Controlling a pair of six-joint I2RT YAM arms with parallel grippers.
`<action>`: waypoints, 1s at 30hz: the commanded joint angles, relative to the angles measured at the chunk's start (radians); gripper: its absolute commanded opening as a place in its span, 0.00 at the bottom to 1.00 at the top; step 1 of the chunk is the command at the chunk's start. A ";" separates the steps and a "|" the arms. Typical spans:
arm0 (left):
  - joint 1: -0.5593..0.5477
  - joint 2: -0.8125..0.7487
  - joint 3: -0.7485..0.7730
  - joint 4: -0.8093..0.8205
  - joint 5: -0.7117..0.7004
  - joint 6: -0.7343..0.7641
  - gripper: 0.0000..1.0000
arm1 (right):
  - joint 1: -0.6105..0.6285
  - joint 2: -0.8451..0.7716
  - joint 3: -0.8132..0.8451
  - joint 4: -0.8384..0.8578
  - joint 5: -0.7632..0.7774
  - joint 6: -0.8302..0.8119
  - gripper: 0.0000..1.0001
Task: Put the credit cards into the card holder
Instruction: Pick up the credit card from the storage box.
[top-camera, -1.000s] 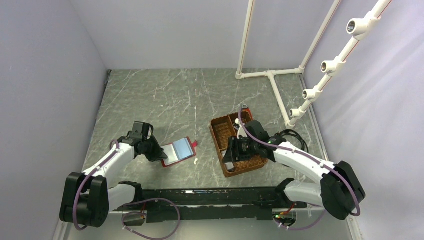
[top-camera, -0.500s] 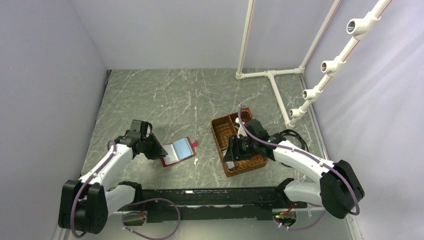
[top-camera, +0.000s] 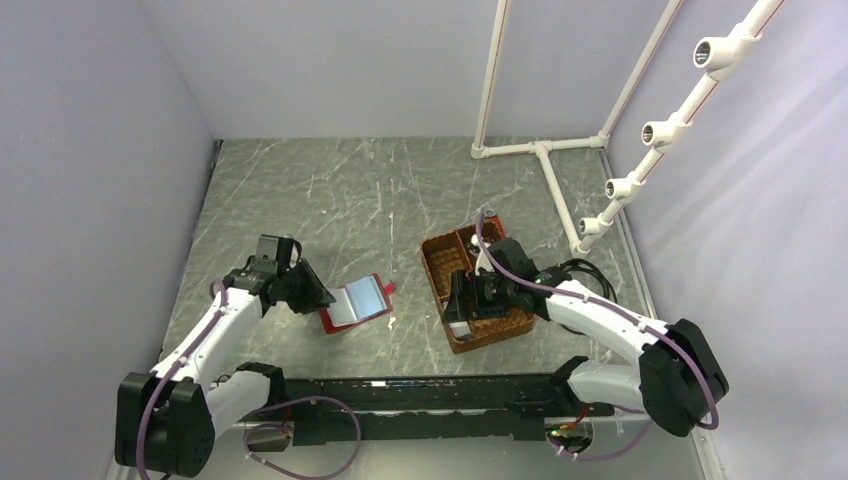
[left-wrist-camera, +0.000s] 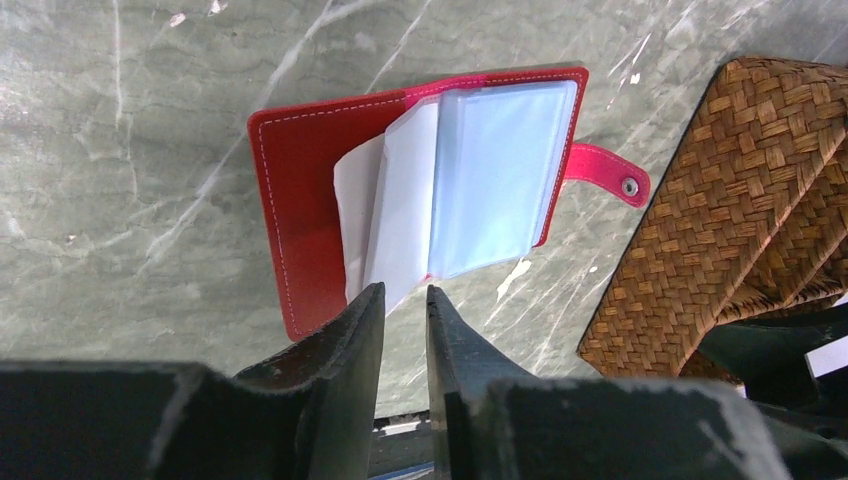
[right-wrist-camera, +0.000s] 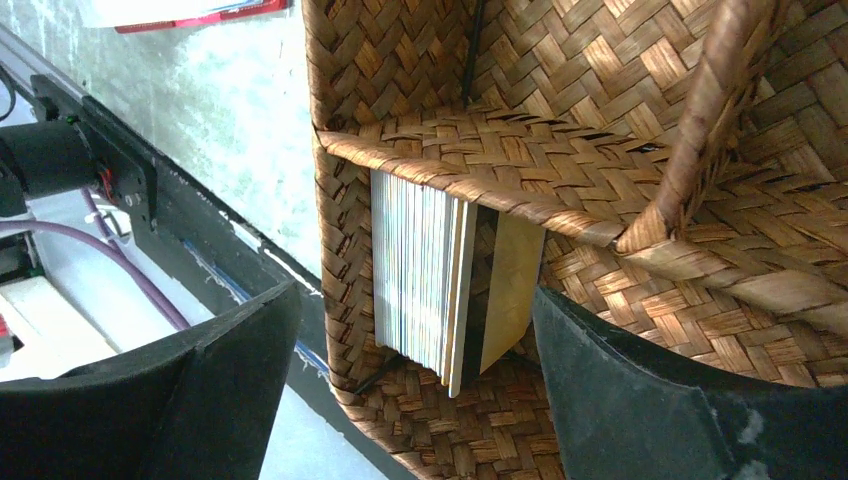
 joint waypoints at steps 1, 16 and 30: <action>0.000 -0.018 0.034 -0.015 0.010 0.022 0.28 | -0.005 -0.033 0.059 -0.022 0.054 -0.020 0.89; 0.000 -0.048 0.046 -0.042 0.028 0.030 0.33 | -0.030 -0.032 0.029 -0.012 0.068 -0.022 0.51; -0.001 -0.051 0.043 -0.038 0.047 0.029 0.35 | -0.030 -0.008 -0.026 0.067 0.002 0.003 0.24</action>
